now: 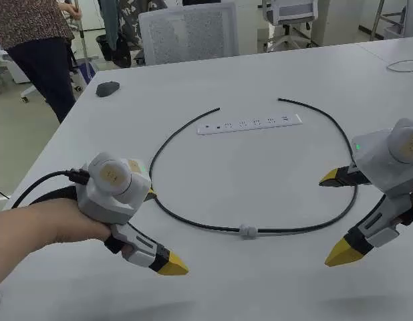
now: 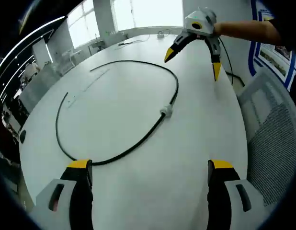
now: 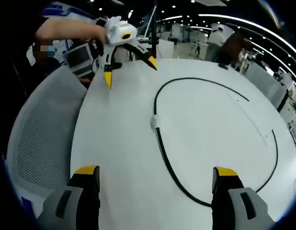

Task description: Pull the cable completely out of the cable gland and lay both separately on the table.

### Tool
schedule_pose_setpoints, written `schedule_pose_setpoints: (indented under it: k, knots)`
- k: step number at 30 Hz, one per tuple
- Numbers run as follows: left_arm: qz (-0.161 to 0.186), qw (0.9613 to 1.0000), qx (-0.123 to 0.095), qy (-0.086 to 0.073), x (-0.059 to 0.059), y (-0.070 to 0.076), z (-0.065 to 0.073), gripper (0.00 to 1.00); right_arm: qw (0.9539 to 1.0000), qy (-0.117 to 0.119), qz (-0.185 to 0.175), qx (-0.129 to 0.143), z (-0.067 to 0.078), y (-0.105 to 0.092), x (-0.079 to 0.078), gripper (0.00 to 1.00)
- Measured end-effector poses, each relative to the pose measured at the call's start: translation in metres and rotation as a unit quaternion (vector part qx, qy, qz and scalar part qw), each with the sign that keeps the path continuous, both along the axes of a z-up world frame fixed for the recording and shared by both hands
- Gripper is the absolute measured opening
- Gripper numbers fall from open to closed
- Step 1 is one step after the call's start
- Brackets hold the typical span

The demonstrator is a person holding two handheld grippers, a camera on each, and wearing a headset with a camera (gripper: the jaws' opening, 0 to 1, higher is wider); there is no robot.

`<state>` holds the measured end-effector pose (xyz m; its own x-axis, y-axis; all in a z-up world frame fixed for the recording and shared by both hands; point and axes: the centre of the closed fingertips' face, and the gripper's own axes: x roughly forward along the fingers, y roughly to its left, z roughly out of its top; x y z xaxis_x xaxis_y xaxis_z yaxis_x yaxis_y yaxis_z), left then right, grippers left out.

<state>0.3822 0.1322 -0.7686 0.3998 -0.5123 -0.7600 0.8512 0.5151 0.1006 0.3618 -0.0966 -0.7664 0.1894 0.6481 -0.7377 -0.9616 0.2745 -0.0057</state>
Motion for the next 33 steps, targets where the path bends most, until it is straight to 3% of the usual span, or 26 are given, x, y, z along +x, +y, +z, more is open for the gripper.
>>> schedule_pose_setpoints:
  k: [3,6,15,33]
  knots:
    - [-0.009,0.9991,-0.039,0.016,-0.008,-0.011,0.001,1.0,0.9999,0.007,-0.004,0.007,0.004,0.004,-0.003,0.99]
    - [-0.014,0.9994,-0.029,0.009,-0.007,-0.008,-0.002,1.0,0.9999,-0.004,0.004,0.009,0.007,0.008,-0.004,0.99]
    - [-0.02,0.9995,-0.019,0.015,-0.013,-0.006,-0.003,1.0,1.0,0.001,0.002,-0.002,0.0,0.001,-0.003,0.99]
    - [0.002,0.9993,-0.035,0.016,-0.012,-0.001,0.007,1.0,0.9999,0.005,0.013,0.001,-0.001,0.007,-0.004,0.99]
